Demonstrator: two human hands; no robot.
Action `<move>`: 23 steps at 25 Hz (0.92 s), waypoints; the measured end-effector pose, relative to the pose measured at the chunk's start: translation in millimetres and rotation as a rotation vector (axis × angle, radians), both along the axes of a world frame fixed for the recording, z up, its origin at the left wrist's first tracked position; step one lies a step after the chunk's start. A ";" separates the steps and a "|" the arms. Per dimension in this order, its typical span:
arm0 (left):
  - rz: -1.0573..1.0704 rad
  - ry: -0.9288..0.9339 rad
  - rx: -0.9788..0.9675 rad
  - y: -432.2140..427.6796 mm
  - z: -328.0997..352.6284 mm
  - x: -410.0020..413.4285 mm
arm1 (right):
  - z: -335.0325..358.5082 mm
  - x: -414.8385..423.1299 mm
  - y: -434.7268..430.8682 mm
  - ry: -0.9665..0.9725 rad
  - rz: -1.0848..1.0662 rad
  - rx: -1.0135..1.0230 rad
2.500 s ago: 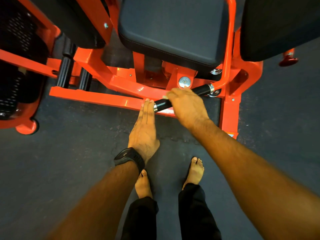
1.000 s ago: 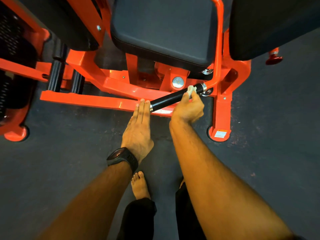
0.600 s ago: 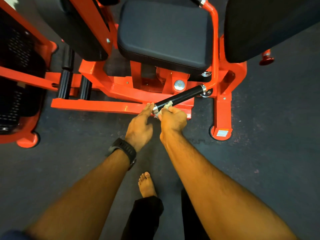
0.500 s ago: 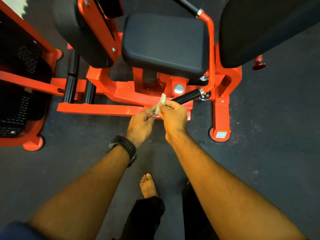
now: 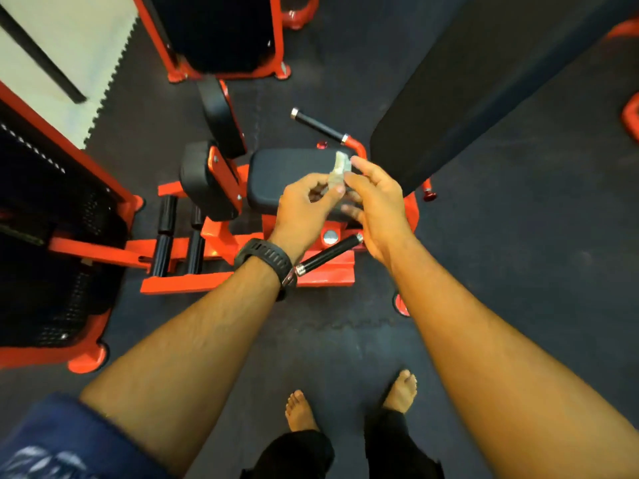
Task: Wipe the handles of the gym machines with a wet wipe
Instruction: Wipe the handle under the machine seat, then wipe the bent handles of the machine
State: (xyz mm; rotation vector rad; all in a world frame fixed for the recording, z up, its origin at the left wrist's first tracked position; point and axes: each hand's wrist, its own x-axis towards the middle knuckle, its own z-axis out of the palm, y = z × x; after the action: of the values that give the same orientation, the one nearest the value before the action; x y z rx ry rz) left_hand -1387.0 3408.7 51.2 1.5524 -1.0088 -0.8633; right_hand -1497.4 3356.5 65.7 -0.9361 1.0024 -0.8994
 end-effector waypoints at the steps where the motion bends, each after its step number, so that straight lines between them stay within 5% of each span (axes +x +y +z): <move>1: -0.038 -0.023 -0.017 -6.2 22.7 -5.0 | 18.6 -9.4 -4.3 0.029 0.016 -0.038; 11: -0.160 -0.023 -0.279 -75.7 225.2 -137.2 | 211.4 -161.8 -51.3 0.061 -0.161 -0.341; 23: -0.189 0.144 -0.521 -150.2 337.8 -389.5 | 327.4 -403.5 -109.2 0.092 -0.270 -0.573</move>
State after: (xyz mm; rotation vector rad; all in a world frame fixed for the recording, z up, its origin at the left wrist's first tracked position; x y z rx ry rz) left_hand -1776.5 3258.5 389.0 0.9554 -1.1748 -0.7506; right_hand -1900.9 3247.3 393.1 -1.3487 0.9802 -1.4245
